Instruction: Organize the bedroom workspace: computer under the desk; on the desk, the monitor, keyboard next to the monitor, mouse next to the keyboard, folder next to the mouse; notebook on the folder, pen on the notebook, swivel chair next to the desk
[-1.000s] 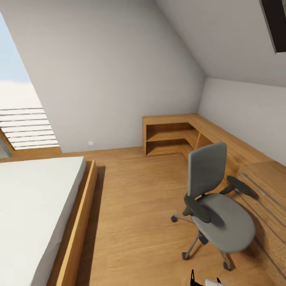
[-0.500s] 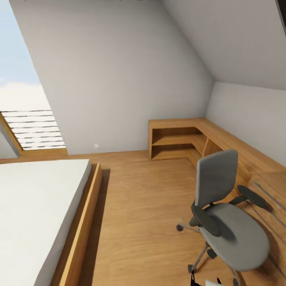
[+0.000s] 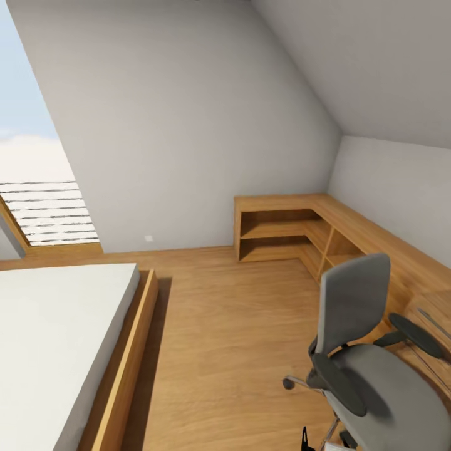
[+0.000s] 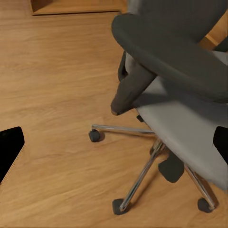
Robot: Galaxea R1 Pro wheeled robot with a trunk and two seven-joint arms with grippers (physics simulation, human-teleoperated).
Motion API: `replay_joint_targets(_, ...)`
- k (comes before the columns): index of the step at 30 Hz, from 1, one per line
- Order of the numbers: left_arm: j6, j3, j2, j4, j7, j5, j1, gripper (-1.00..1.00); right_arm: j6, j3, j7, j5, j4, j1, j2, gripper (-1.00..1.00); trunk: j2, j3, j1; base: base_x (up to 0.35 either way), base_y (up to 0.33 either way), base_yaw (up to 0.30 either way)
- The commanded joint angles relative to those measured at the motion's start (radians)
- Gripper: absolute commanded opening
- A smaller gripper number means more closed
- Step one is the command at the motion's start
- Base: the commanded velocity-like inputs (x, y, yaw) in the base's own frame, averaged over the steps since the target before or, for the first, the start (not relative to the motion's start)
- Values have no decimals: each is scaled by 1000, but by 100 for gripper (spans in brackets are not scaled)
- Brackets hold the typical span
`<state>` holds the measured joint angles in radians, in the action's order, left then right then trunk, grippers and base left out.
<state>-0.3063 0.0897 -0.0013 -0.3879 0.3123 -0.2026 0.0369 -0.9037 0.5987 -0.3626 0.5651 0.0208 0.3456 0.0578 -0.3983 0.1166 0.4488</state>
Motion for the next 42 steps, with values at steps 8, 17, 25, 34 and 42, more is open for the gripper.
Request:
replay_joint_targets(8, -2, 9, 0, -2, 7, -11, 0, 100, 0, 9, -6, 4, 2, 1, 3, 100, -2, -1, 1, 324, 84, 3)
replay_joint_targets(17, -2, 8, 0, -2, 7, -11, 0, 100, 0, 9, -6, 5, 2, 2, 4, 100, -2, -1, 1, 325, 90, 191)
replay_joint_targets(25, -2, 9, -1, -2, 7, -11, 0, 100, 2, 9, -6, 5, 2, 1, 4, 100, -2, -1, 1, 325, 7, 152)
replay_joint_targets(34, -2, 10, -2, -2, 7, -11, 0, 100, 2, 9, -6, 5, 2, 2, 2, 100, -2, -1, 1, 325, 0, 11)
replay_joint_targets(42, -1, 10, -2, -2, 7, -11, 0, 100, 2, 8, -6, 6, 2, 1, 0, 100, -2, -1, 1, 325, 0, 1)
